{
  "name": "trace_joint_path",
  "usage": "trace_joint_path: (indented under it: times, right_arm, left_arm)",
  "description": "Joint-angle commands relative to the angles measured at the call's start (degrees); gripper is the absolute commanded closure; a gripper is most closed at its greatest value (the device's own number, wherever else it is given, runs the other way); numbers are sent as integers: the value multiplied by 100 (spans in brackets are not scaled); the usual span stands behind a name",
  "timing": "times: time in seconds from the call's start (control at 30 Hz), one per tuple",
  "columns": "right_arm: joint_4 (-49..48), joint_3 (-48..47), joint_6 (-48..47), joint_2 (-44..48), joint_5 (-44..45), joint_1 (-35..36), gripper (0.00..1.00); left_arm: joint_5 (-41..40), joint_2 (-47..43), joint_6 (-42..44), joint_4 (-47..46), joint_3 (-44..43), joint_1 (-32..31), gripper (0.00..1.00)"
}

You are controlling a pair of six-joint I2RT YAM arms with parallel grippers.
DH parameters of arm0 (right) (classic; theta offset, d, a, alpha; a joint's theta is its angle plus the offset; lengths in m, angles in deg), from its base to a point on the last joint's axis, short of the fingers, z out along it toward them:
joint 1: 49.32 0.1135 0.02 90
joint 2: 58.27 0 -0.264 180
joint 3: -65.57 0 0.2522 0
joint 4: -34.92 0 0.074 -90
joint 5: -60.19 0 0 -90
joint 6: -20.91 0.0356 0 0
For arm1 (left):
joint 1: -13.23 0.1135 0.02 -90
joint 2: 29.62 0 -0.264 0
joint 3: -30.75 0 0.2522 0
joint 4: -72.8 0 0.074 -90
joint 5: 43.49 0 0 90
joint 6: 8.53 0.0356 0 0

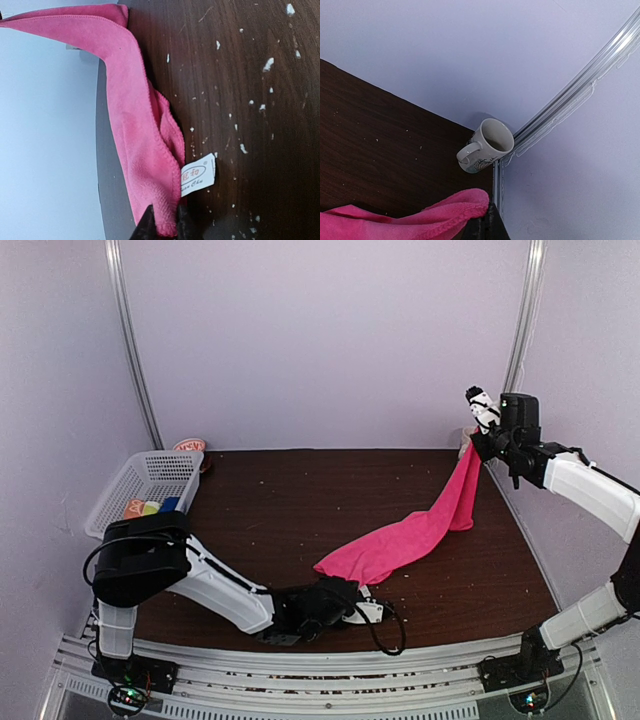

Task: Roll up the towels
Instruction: Adjust the towel at the center of the board.

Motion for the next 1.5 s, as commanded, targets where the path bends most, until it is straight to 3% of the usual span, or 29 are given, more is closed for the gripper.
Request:
trace_joint_path:
  times: [0.0,0.1,0.27,0.7,0.93,1.13,1.27,1.47]
  right_arm:
    - [15,37,76,-33,-49,-29,100]
    - [14,38,76,-33,-48,-29,100]
    - [15,37,58,-33,-33,-29,100]
    - [80,28,-119,-1,93,-81,100]
    - [370,54,-208,317,-793,-91,100]
    - [1299,-71,-260,451,-1917,-73,100]
    - [1752,-166,-177,346,-1650,-73,100]
    - [1503,92,-81,211,-1107,-73,100]
  left_arm:
    - [-35,55,36,-7,-161,-28,92]
    - [2,47,-18,23,-195,-28,100]
    - [114,-85,-338,-65,-180,-3,100]
    - [1390,-1826,-2615,321,322,1050,100]
    - [1941,-2548,-3343,781,441,1483,100]
    - [2224,-2796,-3903,1912,244,1510,100]
    - [3061,-2839,-4267,2143,583,1510,100]
    - [3777,-2619,-4944,1835,1088,1510,100]
